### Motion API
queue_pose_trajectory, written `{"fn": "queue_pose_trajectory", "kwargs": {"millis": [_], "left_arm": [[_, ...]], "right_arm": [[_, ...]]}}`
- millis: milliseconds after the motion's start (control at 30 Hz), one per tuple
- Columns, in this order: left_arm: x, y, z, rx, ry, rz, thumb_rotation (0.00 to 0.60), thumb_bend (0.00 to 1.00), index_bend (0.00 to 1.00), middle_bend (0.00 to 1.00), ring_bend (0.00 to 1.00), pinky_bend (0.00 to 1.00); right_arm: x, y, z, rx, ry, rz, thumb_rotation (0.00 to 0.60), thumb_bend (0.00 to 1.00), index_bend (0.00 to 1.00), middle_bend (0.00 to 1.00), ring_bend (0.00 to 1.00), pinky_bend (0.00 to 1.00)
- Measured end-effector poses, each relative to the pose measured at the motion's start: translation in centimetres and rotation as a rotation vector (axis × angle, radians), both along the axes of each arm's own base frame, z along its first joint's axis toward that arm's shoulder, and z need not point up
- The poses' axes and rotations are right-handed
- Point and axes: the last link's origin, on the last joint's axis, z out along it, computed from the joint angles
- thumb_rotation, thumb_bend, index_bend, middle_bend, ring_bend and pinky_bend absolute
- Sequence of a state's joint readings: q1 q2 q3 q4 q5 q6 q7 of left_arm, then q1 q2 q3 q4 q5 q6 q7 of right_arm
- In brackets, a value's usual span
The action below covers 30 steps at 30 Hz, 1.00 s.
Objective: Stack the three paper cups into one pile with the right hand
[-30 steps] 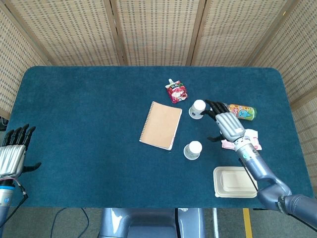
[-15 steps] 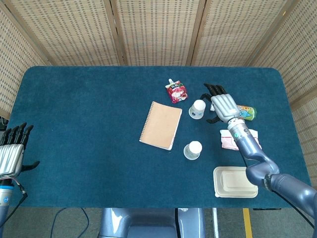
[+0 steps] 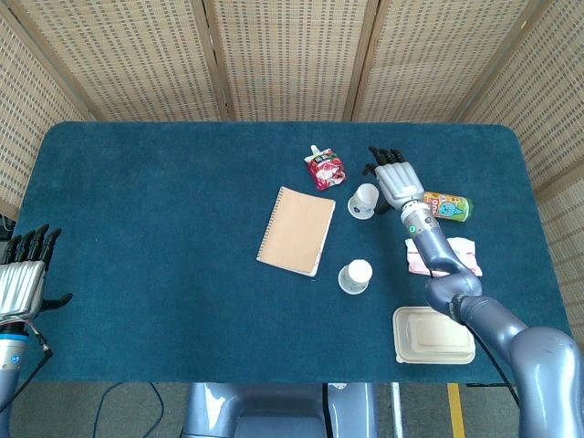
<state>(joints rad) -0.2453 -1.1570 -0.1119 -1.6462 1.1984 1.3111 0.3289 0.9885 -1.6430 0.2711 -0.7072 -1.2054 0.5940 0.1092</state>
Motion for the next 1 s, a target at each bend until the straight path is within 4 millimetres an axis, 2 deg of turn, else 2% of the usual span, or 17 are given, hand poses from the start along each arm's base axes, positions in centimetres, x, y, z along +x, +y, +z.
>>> {"fn": "queue_pose_trajectory", "kwargs": {"millis": [133, 667, 1000], "left_arm": [[0.0, 0.2, -0.1, -0.006, 0.001, 0.003, 0.6, 0.01, 0.0, 0.0, 0.0, 0.02], [0.0, 0.2, -0.3, -0.01, 0.003, 0.003, 0.6, 0.01, 0.0, 0.0, 0.0, 0.02], [0.1, 0.2, -0.4, -0.018, 0.001, -0.001, 0.6, 0.01, 0.0, 0.0, 0.0, 0.02]], "right_arm": [[0.0, -0.5, -0.8, 0.015, 0.001, -0.021, 0.6, 0.2, 0.37, 0.03, 0.0, 0.0], [-1.0, -1.1, -1.9, 0.028, 0.027, -0.062, 0.6, 0.19, 0.42, 0.06, 0.0, 0.0], [-1.3, -1.0, -2.5, 0.038, 0.02, -0.062, 0.6, 0.25, 0.5, 0.08, 0.0, 0.0]]}}
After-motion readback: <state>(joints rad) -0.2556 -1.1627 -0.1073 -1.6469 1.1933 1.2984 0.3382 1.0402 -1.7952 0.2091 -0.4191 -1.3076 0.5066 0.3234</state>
